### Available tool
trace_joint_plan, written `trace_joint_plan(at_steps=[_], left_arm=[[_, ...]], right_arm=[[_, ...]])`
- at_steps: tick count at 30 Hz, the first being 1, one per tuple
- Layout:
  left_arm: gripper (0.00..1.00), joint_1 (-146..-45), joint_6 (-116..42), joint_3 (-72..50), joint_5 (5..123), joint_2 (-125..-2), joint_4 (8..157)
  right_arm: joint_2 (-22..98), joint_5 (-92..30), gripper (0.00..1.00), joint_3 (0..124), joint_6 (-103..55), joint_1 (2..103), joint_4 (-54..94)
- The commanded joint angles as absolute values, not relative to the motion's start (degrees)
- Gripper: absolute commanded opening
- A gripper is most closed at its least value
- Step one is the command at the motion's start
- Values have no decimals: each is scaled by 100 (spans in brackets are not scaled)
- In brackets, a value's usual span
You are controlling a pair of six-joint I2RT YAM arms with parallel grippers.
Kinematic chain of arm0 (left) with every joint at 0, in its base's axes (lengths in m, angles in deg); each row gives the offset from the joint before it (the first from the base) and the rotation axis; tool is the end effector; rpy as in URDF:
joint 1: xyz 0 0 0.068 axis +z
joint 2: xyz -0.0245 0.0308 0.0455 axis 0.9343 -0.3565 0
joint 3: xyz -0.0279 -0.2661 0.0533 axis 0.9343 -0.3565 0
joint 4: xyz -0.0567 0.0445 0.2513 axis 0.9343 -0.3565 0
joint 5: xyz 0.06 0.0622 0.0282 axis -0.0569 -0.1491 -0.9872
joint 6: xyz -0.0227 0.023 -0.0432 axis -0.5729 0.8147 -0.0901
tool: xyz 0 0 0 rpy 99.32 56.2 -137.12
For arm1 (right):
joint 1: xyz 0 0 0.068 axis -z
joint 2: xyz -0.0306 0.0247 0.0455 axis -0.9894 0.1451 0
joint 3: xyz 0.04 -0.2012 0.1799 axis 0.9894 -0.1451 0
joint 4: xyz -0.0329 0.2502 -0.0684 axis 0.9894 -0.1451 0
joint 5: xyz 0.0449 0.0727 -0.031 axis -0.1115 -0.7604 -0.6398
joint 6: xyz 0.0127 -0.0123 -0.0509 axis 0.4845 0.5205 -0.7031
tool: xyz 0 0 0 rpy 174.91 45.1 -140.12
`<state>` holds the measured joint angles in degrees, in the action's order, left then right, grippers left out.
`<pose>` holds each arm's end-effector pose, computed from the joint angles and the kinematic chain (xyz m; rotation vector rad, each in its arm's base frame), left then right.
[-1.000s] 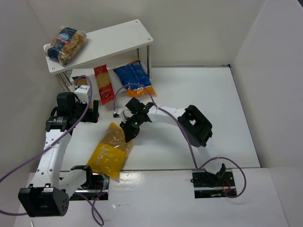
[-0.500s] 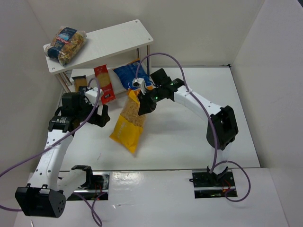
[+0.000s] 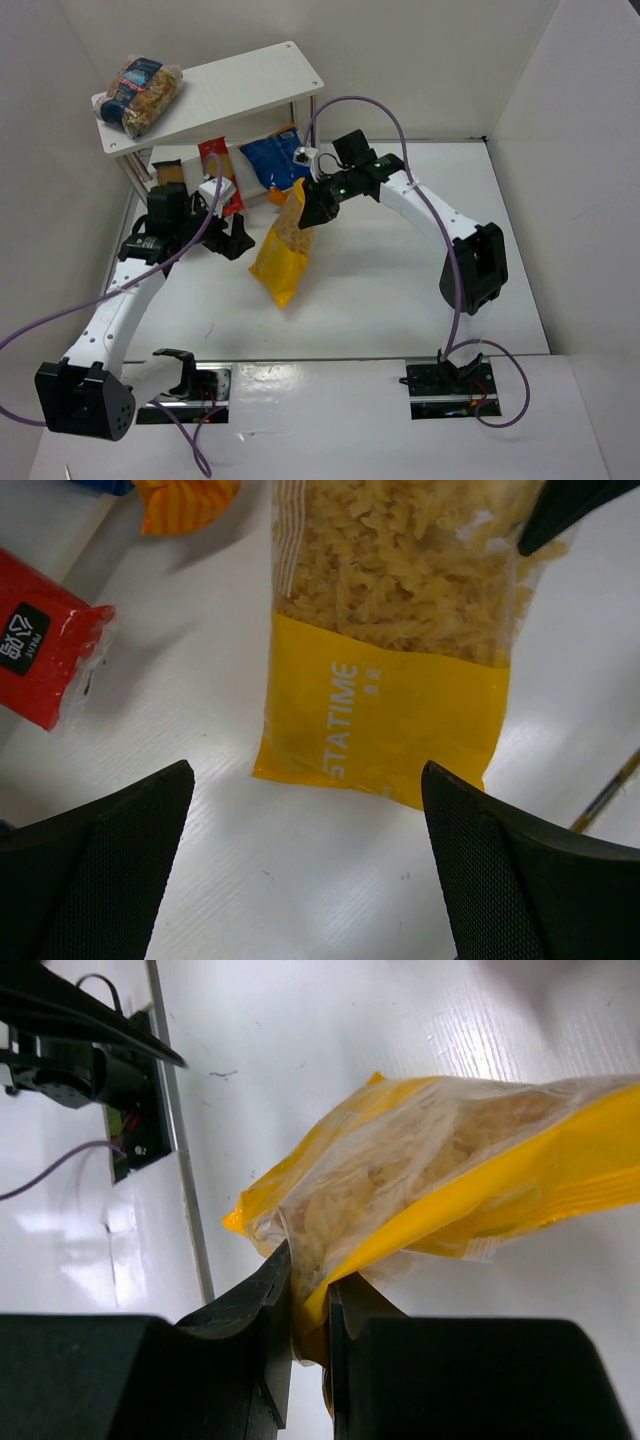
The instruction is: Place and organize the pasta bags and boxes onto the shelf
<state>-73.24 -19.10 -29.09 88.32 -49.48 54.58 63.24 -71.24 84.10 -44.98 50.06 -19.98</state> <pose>0.2282 -0.0357 0.3167 0.5242 2.0351 -0.5824 0.3344 0.2365 0.3152 -1.2528 2.0001 1.1427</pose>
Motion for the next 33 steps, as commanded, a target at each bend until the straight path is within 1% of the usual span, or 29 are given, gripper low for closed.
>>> trace_joint_plan(at_steps=[1,4,5,6,9,14,21,25,28,29,33], left_arm=[[100,-7745,-2207,-3072,7980,-5119,6236],[100,-8273,-2347,-3073,7071,-5356,6473],[100,-8396,-2347,-3073,6599,-5470,6474],[100,-8623,-2347,-3073,6402,-5471,6552],[100,-8853,-2295,-3020,6076,-5532,6693],[100,-8976,-2242,-2958,6075,-5532,6694],[100,-9389,-2084,-2757,6576,-5779,6763],[100,-9776,-1961,-2704,6375,-6068,6974],[100,-10188,-1900,-2704,5691,-6340,7229],[100,-10303,-1830,-2704,5184,-6454,7430],[100,-10752,-1767,-2835,4275,-6745,7836]], right_arm=[[5952,-7690,0,8902,-3791,5107,-1374],[6225,-7744,0,9104,-3220,5257,-1215],[6286,-7744,0,9253,-3112,5335,-1153],[6400,-7744,0,9341,-3024,5397,-1092],[6480,-7517,0,9614,-2646,5572,-942],[6901,-7383,0,9826,-2119,5863,-819],[7087,-7497,0,9720,-1864,5863,-687],[7218,-7558,0,9843,-1863,5863,-687],[7271,-7559,0,9896,-1863,5863,-687],[7271,-7611,0,9896,-1863,5863,-687],[7324,-7673,0,9896,-1863,5863,-687]])
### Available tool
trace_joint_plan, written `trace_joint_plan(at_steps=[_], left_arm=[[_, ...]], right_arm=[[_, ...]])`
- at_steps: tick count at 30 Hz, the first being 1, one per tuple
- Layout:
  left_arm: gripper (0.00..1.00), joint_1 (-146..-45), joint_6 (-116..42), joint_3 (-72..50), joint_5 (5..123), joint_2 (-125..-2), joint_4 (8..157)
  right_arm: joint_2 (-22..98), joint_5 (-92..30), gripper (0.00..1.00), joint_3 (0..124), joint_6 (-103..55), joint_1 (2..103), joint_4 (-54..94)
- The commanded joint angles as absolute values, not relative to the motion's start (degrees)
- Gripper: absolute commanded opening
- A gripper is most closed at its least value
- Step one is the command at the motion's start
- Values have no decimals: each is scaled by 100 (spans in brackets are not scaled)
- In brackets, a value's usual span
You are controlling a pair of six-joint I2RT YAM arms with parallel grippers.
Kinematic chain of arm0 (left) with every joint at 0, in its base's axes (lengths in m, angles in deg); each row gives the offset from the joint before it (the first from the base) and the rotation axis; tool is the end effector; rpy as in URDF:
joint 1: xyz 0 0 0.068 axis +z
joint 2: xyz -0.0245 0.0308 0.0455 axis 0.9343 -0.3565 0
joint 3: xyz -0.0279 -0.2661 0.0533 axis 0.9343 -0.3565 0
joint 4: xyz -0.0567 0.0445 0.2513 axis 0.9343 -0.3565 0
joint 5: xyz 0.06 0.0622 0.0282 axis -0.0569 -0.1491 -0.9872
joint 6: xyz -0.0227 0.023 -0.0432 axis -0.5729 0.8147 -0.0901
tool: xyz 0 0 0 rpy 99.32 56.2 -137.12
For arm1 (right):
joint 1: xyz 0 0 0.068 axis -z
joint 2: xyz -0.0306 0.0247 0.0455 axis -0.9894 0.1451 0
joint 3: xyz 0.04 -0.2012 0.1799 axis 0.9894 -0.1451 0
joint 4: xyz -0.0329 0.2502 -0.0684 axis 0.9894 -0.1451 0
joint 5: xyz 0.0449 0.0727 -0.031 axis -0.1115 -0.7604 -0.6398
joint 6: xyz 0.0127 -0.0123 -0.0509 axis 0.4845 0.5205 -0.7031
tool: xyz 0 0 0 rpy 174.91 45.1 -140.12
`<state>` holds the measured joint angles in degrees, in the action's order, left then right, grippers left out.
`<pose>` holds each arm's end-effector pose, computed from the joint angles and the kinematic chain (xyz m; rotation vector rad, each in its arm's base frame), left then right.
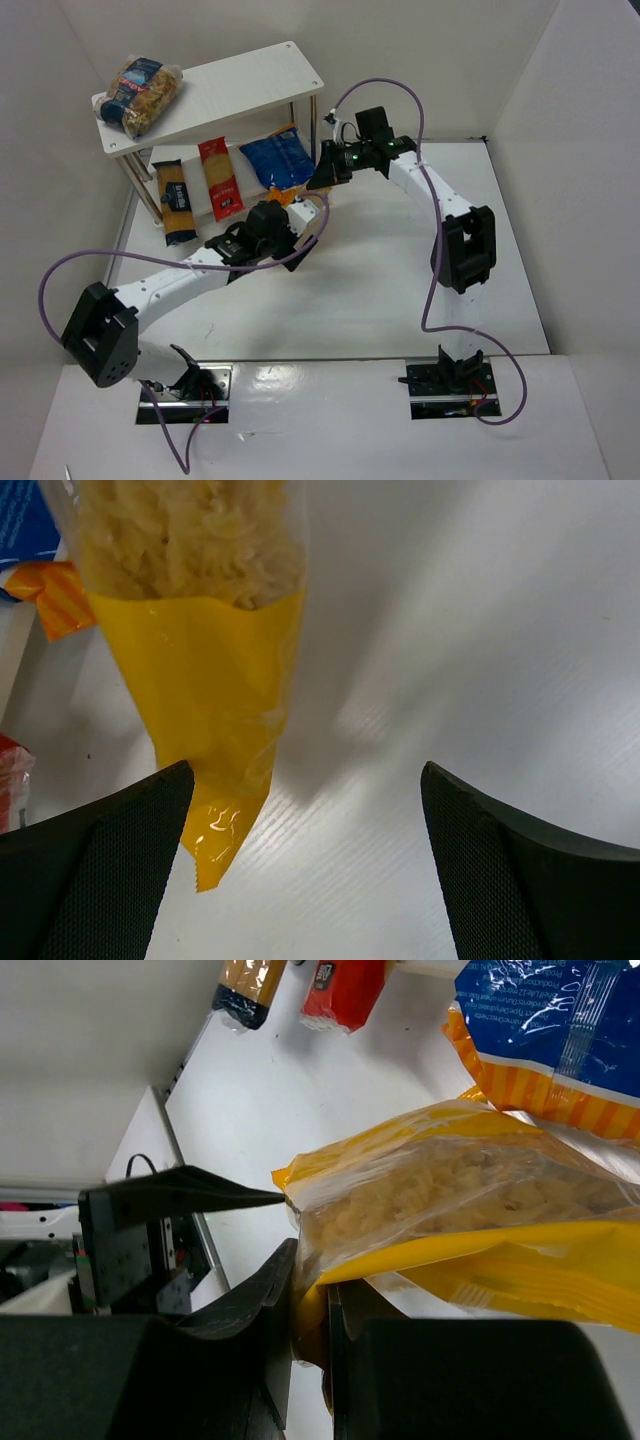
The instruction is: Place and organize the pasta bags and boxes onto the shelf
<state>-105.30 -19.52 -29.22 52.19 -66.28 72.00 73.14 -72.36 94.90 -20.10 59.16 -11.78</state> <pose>0.2476 -0.1784 0.2672 0.7461 2.0160 -0.2398 0.4160 0.2012 0.3141 -0.6934 2.1805 1.2652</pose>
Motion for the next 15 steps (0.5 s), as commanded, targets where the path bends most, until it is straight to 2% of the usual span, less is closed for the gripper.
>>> trace_joint_plan(at_steps=[1,6,15], left_arm=[[100,-10865,-1767,-2835,4073,-6806,7923],[100,-10998,-1723,-2940,2851,-7088,8635],[100,-10998,-1512,-3134,2506,-7264,9163]], right_arm=[[7324,-7673,0,9896,-1915,5863,-687],[7324,-7796,0,9896,-1916,5863,-740],[7219,-7972,0,9896,-1968,5863,-740]])
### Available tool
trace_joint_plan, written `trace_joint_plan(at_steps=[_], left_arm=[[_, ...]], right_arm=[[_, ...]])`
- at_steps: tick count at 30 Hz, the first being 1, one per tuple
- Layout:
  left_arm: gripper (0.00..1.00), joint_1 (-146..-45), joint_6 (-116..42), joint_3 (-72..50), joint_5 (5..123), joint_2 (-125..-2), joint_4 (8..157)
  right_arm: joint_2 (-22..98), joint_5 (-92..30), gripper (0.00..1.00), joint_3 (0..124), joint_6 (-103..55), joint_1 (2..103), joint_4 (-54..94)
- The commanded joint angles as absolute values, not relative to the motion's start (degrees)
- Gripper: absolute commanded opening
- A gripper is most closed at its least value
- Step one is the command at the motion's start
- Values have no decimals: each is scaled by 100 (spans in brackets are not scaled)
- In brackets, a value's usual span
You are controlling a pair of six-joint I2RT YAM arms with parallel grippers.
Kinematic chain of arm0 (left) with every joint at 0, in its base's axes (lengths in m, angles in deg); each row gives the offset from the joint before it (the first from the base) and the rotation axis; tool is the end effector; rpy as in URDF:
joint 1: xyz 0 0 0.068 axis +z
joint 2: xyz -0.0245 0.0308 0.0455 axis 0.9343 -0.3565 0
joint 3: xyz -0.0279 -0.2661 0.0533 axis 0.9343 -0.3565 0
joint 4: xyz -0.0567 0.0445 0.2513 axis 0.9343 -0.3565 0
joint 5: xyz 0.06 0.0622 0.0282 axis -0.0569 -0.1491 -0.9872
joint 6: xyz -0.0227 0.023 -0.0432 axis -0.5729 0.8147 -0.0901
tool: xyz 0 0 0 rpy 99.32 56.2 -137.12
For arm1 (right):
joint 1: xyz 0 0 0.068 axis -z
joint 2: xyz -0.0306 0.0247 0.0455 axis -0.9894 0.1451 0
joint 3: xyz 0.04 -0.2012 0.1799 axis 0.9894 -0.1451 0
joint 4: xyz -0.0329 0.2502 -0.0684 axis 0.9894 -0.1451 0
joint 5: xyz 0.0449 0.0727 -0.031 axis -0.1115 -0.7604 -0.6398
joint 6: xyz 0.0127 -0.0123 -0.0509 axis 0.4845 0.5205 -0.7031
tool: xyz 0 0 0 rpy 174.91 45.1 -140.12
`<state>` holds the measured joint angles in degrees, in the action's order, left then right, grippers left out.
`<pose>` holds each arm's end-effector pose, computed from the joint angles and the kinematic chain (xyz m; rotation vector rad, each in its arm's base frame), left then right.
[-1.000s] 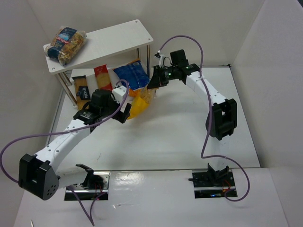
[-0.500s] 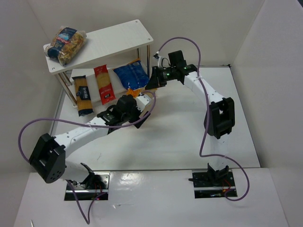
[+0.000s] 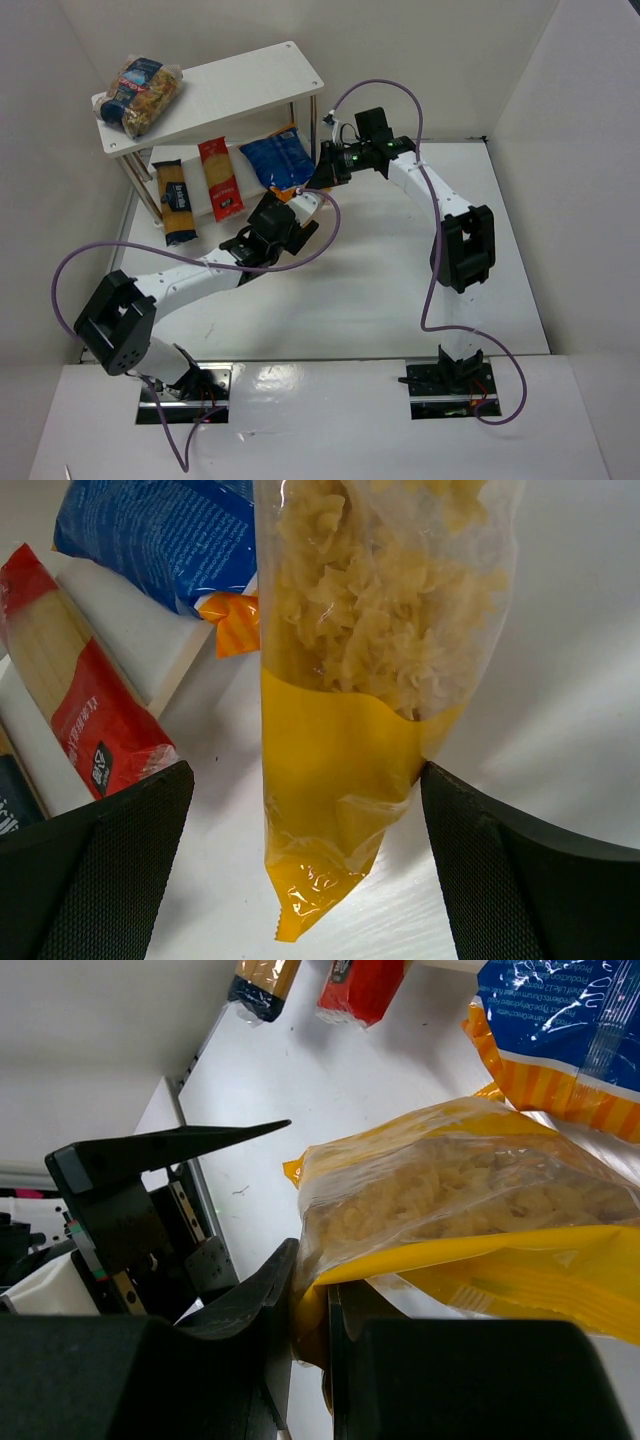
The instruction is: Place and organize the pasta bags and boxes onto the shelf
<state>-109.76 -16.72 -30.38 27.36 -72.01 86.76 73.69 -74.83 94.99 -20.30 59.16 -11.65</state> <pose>0.2594 -0.2004 0.2569 0.5291 1.8786 0.1328 0.4168 0.2026 0.3113 -0.7181 2.1696 1.3135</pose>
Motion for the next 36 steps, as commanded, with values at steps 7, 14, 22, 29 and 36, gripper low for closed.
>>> trace_joint_plan(at_steps=[7,14,22,29,36], left_arm=[[100,-11113,-1679,-3081,2945,-7519,9032],[100,-11245,-1882,-3081,2464,-7703,9233],[100,-11245,-2197,-2783,2094,-8185,9348],[38,-11245,-2365,-2493,2041,-8486,9295],[0,-11026,-2207,-2493,2346,-7794,9050]], right_arm=[[7166,-8025,0,9843,-1968,5863,-740],[7166,-8288,0,9764,-1898,5863,-669],[7060,-8368,0,9650,-1828,5863,-599],[6885,-8420,0,9483,-1880,5863,-547],[6682,-8420,44,9219,-1986,6038,-493]])
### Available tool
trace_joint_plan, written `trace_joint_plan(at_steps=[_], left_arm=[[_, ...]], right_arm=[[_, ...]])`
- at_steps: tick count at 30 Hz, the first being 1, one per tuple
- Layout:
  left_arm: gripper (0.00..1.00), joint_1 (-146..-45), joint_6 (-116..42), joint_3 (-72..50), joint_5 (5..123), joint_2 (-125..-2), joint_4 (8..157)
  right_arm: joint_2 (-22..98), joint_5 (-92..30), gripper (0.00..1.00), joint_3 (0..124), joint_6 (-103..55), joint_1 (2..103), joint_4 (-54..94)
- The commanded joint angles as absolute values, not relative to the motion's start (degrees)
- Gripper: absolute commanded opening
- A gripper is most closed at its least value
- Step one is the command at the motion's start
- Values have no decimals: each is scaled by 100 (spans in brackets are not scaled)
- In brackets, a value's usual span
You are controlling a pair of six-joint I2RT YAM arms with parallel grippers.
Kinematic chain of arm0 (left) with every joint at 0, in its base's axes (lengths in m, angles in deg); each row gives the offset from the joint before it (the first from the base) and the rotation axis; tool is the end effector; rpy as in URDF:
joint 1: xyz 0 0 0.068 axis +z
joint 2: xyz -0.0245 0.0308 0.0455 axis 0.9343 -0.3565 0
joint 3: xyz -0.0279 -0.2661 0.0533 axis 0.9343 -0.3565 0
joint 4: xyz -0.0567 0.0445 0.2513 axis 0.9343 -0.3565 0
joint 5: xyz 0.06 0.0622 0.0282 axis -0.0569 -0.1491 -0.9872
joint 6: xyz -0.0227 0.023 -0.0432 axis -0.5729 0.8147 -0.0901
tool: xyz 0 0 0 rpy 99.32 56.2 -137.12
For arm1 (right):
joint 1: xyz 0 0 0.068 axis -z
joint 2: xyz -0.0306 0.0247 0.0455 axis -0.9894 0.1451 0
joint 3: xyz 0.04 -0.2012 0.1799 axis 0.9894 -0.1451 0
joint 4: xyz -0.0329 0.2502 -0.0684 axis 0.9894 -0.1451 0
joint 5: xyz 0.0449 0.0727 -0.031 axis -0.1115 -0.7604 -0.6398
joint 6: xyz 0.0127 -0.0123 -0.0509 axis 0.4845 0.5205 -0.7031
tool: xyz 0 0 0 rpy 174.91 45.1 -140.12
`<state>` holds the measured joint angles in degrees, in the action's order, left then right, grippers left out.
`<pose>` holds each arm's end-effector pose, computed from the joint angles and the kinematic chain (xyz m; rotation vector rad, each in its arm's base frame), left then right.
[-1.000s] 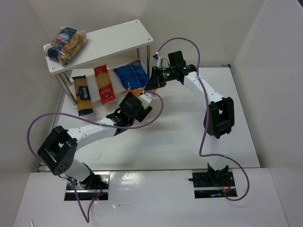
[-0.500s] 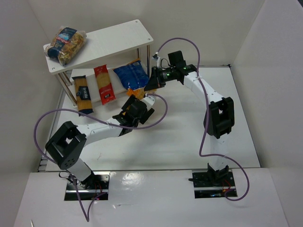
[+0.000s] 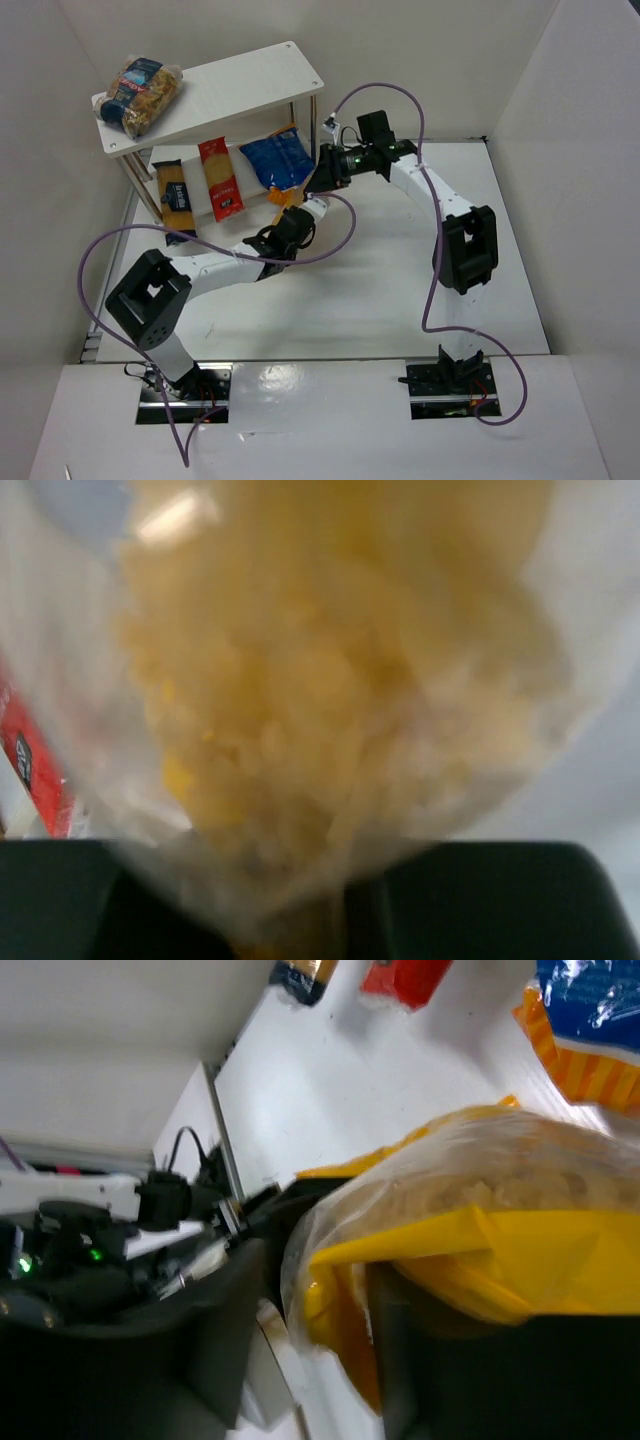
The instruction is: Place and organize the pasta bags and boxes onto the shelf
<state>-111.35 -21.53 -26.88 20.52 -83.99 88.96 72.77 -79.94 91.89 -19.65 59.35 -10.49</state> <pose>0.2814 -0.2278 0.2135 0.4579 1.9616 0.2299 0.4111 0.2006 0.3040 -0.7438 2.1619 1.4233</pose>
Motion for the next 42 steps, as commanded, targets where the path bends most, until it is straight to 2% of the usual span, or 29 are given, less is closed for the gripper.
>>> trace_joint_plan(at_steps=[1,3,5,6,11,15,21,27,30,34,42], left_arm=[[0,-10955,-2207,-2493,2462,-7652,8832],[0,-10736,-2155,-2493,2612,-7197,8707],[0,-10534,-2084,-2545,2945,-6914,8566],[0,-10480,-2014,-2545,3112,-6686,8374],[0,-10418,-2013,-2423,3543,-6227,7934],[0,-10366,-1786,-2038,4070,-5999,7486],[0,-10366,-1512,-930,5273,-5946,6441],[0,-10366,-1696,362,5618,-6016,5754],[0,-10366,-1854,1057,5329,-6261,5639],[0,-10366,-2013,1672,4076,-6543,5692],[0,-10313,-1838,2464,2306,-7053,6201]], right_arm=[[6604,-8359,59,9219,-1986,6222,-493],[6516,-8297,81,9167,-2047,6477,-546],[6445,-8245,91,9166,-2048,6915,-546],[6376,-8245,100,9105,-2169,7074,-616],[6129,-8306,100,8667,-2363,8006,-775],[5884,-7825,100,8402,-2820,8227,-1222],[5883,-7226,100,8095,-3821,8122,-2188],[6014,-6496,100,7936,-4692,7797,-3076],[5936,-6302,100,7612,-5141,7603,-3341],[5585,-6188,100,7119,-5343,7603,-3052],[4934,-6232,100,6407,-5633,7779,-2858]])
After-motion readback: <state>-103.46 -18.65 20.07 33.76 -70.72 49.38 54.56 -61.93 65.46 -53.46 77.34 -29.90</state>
